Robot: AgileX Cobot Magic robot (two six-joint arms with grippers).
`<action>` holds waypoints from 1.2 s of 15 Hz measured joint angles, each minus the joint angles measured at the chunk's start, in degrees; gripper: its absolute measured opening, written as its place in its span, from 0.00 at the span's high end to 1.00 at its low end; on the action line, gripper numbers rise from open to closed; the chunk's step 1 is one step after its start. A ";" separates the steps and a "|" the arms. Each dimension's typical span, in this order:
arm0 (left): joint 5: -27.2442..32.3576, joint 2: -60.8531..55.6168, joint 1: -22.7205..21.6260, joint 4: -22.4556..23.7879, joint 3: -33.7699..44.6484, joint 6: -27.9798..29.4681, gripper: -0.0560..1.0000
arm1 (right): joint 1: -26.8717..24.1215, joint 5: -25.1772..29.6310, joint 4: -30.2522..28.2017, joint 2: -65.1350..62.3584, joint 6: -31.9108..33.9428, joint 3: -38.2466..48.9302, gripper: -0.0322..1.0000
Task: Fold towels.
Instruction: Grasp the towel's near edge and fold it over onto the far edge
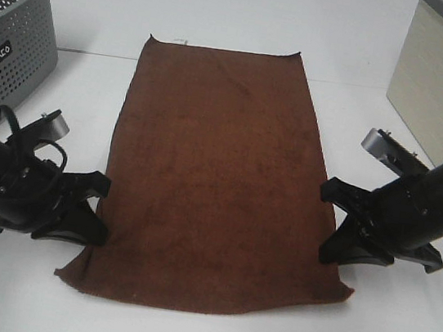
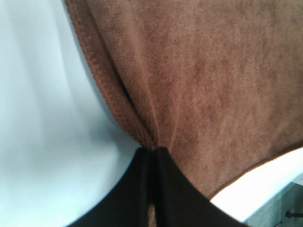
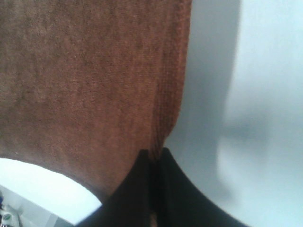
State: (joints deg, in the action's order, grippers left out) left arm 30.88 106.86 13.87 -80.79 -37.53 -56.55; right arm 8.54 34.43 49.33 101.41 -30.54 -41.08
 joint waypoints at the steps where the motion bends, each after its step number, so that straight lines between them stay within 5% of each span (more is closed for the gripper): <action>1: 0.00 -2.23 0.00 0.00 2.52 0.00 0.94 | 0.00 0.06 0.06 -1.83 0.34 2.86 0.97; 5: 0.00 -9.91 0.11 0.11 12.89 0.00 0.94 | 0.00 0.00 0.06 -7.16 0.29 12.55 0.97; 10: 0.11 -11.29 0.17 0.00 12.72 0.23 0.94 | 0.00 0.23 0.00 -7.91 -0.40 11.75 0.97; 13: -0.86 -10.20 -0.34 0.97 2.92 3.32 0.94 | 0.00 1.15 -0.29 -6.76 -0.86 1.26 0.97; 18: 5.10 2.18 -5.21 12.43 -20.91 18.79 0.94 | 0.00 7.39 -2.98 5.84 4.47 -24.01 0.97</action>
State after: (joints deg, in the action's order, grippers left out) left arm 35.98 109.03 8.65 -68.35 -58.44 -37.76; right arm 8.54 41.83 46.35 107.26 -26.07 -65.09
